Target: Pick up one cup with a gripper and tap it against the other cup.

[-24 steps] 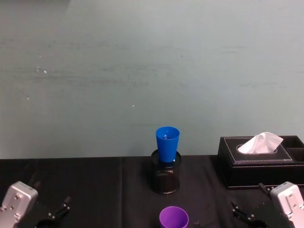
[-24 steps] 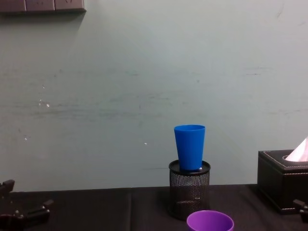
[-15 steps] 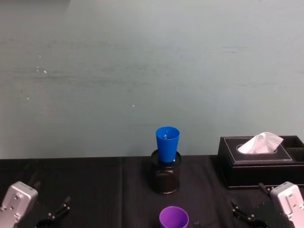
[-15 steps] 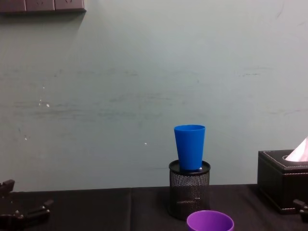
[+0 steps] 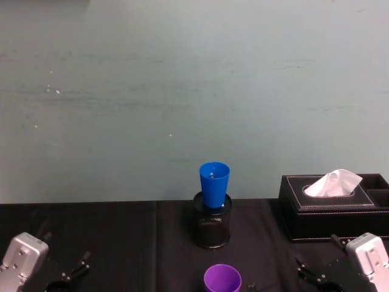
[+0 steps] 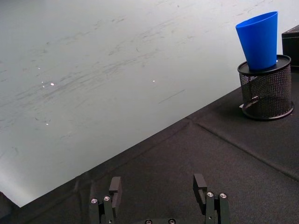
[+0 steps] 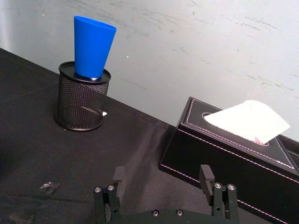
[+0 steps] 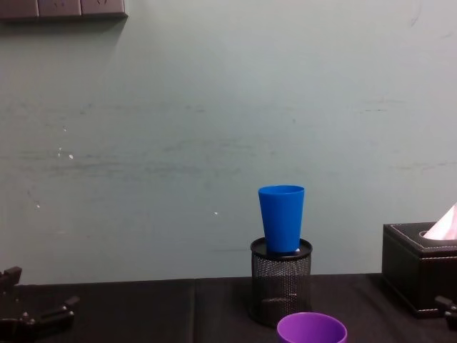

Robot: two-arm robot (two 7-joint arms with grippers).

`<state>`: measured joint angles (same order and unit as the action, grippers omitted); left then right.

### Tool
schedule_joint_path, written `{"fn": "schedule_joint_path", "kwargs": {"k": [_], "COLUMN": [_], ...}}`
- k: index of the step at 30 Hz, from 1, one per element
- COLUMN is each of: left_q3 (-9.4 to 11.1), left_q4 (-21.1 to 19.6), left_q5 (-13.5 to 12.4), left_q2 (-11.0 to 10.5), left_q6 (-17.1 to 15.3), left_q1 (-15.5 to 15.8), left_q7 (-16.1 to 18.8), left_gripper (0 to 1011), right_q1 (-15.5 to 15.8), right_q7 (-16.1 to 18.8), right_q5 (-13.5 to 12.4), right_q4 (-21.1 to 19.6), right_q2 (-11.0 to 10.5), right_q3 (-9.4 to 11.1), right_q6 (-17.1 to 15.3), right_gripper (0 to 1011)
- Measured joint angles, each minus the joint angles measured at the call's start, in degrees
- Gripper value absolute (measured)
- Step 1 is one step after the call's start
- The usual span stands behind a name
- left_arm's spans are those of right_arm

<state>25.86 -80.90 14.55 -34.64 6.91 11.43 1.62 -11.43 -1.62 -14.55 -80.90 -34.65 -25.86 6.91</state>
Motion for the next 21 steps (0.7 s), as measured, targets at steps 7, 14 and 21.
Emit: {"fn": "schedule_joint_path", "kwargs": {"k": [7, 14, 21], "left_q3": [0.00, 0.00, 0.00], "left_q4": [0.00, 0.00, 0.00], "left_q5": [0.00, 0.00, 0.00], "left_q2": [0.00, 0.00, 0.00], "left_q6": [0.00, 0.00, 0.00], "left_q1": [0.00, 0.00, 0.00], "left_q7": [0.00, 0.00, 0.00], "left_gripper": [1000, 1000, 1000], "right_q1": [0.00, 0.00, 0.00], "right_q7": [0.00, 0.00, 0.00], "right_q5": [0.00, 0.00, 0.00], "right_q4": [0.00, 0.00, 0.01], "right_q2": [0.00, 0.00, 0.00], "right_q3": [0.00, 0.00, 0.00], "right_q6": [0.00, 0.00, 0.00], "right_gripper": [1002, 1002, 1000]}}
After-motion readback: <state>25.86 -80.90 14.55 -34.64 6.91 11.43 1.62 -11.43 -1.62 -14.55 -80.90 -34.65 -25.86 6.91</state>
